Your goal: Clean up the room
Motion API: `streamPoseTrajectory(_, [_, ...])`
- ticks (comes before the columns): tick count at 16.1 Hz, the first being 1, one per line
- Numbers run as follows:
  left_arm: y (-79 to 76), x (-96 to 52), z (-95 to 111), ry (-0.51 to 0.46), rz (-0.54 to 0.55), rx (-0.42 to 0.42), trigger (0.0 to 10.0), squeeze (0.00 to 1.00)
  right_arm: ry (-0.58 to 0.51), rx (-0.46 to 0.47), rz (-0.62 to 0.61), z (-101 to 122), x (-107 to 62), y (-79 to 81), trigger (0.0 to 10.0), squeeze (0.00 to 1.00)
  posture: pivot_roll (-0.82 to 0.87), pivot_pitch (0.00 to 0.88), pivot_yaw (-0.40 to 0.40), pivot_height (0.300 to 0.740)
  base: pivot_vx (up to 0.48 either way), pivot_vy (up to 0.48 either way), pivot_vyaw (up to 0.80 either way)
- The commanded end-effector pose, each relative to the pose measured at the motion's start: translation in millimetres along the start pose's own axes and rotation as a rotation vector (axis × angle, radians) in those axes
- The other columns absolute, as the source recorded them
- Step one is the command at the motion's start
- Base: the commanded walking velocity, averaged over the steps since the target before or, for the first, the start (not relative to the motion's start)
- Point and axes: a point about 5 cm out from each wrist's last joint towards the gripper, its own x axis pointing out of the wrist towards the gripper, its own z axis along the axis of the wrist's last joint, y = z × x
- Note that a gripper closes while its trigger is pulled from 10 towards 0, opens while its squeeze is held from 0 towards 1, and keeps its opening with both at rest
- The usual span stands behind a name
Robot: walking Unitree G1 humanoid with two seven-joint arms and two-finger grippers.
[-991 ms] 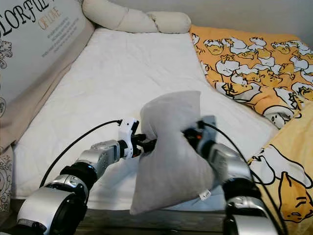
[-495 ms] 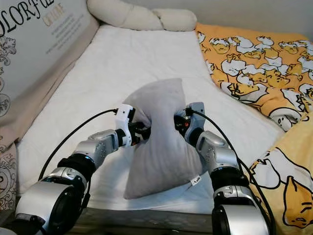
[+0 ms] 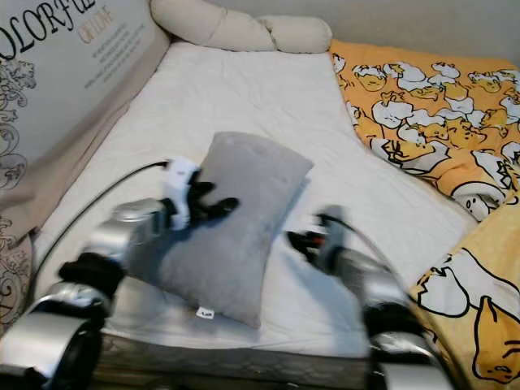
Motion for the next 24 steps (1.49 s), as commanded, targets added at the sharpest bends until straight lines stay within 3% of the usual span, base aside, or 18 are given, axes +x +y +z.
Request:
streamPoseTrajectory(1, [3.0,-3.9,-0.2,-0.016,-0.002,-0.031,10.0,1.0,-0.031,0.026,0.033,5.4,-9.7,-6.0,10.0,1.0,0.03,0.0,-0.044,0.74,0.0,0.0,0.0])
streamPoseTrajectory(4, [21.2,-16.8,-2.9,-0.108,0.046,-0.132,10.0,1.0,-0.091,-0.008,0.054,13.7,-30.5,-23.5,10.0,1.0,0.01,0.0,-0.035,0.74,0.0,0.0,0.0])
streamPoseTrajectory(7, [37.9,-26.5,0.4,-0.163,0.146,-0.174,10.0,1.0,-0.146,0.034,0.046,21.2,-31.2,-24.3,10.0,1.0,0.01,0.0,-0.028,0.74,0.0,0.0,0.0])
streamPoseTrajectory(8, [56.4,-36.4,3.5,-0.193,0.296,-0.198,10.0,1.0,-0.155,0.029,0.052,22.8,-24.3,-16.5,10.0,1.0,0.01,0.0,-0.027,0.74,0.0,0.0,0.0])
streamPoseTrajectory(9, [71.4,-46.2,3.2,-0.178,0.437,-0.175,10.0,1.0,-0.153,0.038,0.059,22.2,-16.8,-8.2,10.0,1.0,0.01,0.0,-0.027,0.74,0.0,0.0,0.0])
streamPoseTrajectory(10, [78.2,-51.4,0.6,-0.142,0.506,-0.127,10.0,1.0,-0.142,0.056,0.063,20.3,-11.2,-2.7,10.0,1.0,0.02,0.0,-0.027,0.74,0.0,0.0,0.0])
streamPoseTrajectory(11, [81.7,-54.6,-2.1,-0.108,0.542,-0.079,10.0,1.0,-0.135,0.072,0.075,18.8,-6.3,2.4,10.0,1.0,0.02,0.0,-0.027,0.74,0.0,0.0,0.0])
streamPoseTrajectory(13, [83.8,-55.5,-12.0,-0.077,0.606,-0.101,10.0,1.0,-0.143,0.051,0.124,16.3,9.4,20.4,10.0,1.0,0.02,0.0,-0.031,0.74,0.0,0.0,0.0])
streamPoseTrajectory(14, [78.6,-50.2,-23.8,-0.023,0.619,-0.096,10.0,1.0,-0.127,0.093,0.11,12.3,19.7,28.4,10.0,1.0,0.02,0.0,-0.035,0.74,0.0,0.0,0.0])
streamPoseTrajectory(15, [74.5,-46.7,-29.3,-0.002,0.602,-0.11,10.0,1.0,-0.127,0.121,0.11,11.7,22.5,30.9,10.0,1.0,0.02,0.0,-0.035,0.74,0.0,0.0,0.0])
streamPoseTrajectory(16, [54.0,-30.6,-44.7,0.039,0.48,-0.186,10.0,1.0,-0.126,0.187,0.091,10.0,29.7,35.9,10.0,1.0,0.02,0.0,-0.035,0.74,0.0,0.0,0.0])
streamPoseTrajectory(18, [37.5,-18.9,-49.5,0.022,0.351,-0.274,10.0,1.0,-0.117,0.204,0.08,7.8,32.9,38.1,10.0,1.0,0.02,0.0,-0.035,0.74,0.0,0.0,0.0])
streamPoseTrajectory(19, [20.1,-8.2,-49.0,-0.007,0.18,-0.347,10.0,1.0,-0.116,0.174,0.067,5.3,34.3,38.1,10.0,1.0,0.02,0.0,-0.034,0.74,0.0,0.0,0.0])
streamPoseTrajectory(20, [7.4,-1.8,-48.4,-0.026,0.054,-0.403,10.0,1.0,-0.121,0.201,0.037,2.0,34.7,35.2,10.0,1.0,0.02,0.0,-0.036,0.74,0.0,0.0,0.0])
streamPoseTrajectory(21, [7.4,-1.8,-48.4,-0.026,0.054,-0.403,10.0,1.0,-0.121,0.201,0.037,2.0,34.7,35.2,10.0,1.0,0.02,0.0,-0.036,0.74,0.0,0.0,0.0])
streamPoseTrajectory(22, [-3.6,1.0,-50.4,-0.013,-0.074,-0.44,10.0,1.0,-0.131,0.264,0.024,-1.6,34.4,32.6,10.0,1.0,0.03,0.0,-0.036,0.74,0.0,0.0,0.0])
streamPoseTrajectory(24, [-11.4,0.7,-46.5,-0.047,-0.219,-0.489,10.0,1.0,-0.151,0.357,0.044,-4.9,35.4,34.1,10.0,1.0,0.03,0.0,-0.032,0.74,0.0,0.0,0.0])
